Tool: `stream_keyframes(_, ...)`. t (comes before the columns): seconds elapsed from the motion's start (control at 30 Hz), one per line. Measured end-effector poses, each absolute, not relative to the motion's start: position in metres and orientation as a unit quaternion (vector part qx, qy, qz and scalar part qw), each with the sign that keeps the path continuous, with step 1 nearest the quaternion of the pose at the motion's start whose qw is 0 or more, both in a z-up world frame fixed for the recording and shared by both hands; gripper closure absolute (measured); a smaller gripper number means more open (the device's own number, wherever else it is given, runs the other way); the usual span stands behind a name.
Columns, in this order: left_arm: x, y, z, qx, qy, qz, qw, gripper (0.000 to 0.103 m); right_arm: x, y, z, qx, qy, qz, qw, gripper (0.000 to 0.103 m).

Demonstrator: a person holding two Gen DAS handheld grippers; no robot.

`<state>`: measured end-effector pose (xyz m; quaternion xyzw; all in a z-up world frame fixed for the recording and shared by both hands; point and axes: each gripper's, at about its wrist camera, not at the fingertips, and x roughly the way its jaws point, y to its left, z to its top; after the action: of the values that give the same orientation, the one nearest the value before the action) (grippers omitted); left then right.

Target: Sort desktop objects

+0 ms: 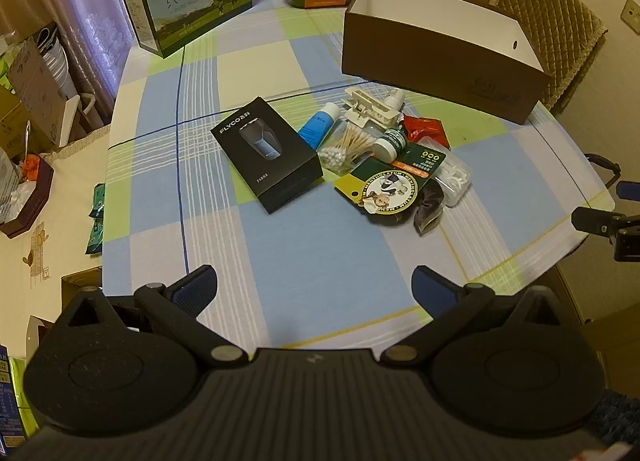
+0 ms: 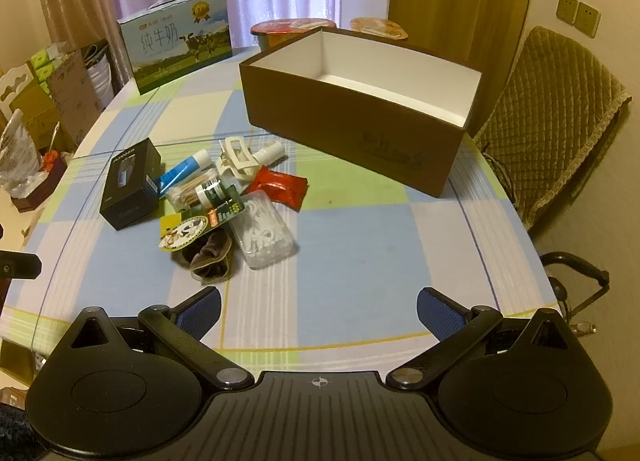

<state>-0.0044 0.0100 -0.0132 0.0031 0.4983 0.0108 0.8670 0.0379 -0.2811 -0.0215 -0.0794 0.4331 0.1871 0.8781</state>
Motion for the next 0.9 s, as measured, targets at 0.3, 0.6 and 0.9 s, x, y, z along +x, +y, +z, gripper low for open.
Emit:
stream_keyframes(0.3, -0.0015, 0.0106, -0.0137, 0.002, 0.499, 0.013, 0.867, 0.001, 0.0412, -0.2796, -0.0207, -0.081, 0.433, 0.189, 0.878, 0.002)
stream_keyframes(0.6, 0.0005, 0.0108, -0.0130, 0.001, 0.500, 0.014, 0.866, 0.001, 0.0453, -0.2776, -0.0218, -0.081, 0.434, 0.196, 0.876, 0.002)
stream_keyframes(0.9, 0.0019, 0.0141, -0.0135, -0.001, 0.500, 0.015, 0.866, 0.001, 0.0477, -0.2733, -0.0227, -0.083, 0.433, 0.199, 0.875, 0.002)
